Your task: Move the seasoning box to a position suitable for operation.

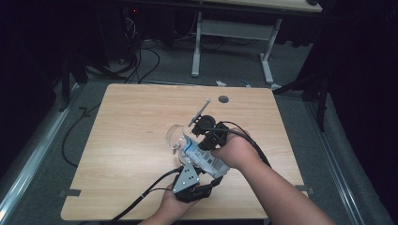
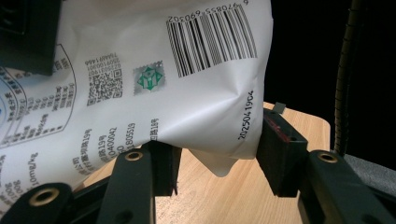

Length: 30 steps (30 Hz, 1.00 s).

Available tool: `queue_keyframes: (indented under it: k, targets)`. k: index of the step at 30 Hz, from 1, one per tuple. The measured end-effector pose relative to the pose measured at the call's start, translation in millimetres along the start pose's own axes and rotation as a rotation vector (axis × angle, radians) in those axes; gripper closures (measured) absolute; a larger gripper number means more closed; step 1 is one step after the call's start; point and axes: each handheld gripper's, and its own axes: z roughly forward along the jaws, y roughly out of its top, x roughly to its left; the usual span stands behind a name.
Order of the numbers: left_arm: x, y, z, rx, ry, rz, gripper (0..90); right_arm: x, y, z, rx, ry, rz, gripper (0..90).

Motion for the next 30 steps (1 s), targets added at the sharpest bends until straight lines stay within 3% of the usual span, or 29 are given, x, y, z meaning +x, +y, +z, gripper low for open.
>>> queue_keyframes:
  k: [30]
  targets:
    - [9.2,-17.6,-11.4,0.060,0.022,0.028,53.9,3.1,-13.5,2.2,-0.006,0.019,0.020,89.5]
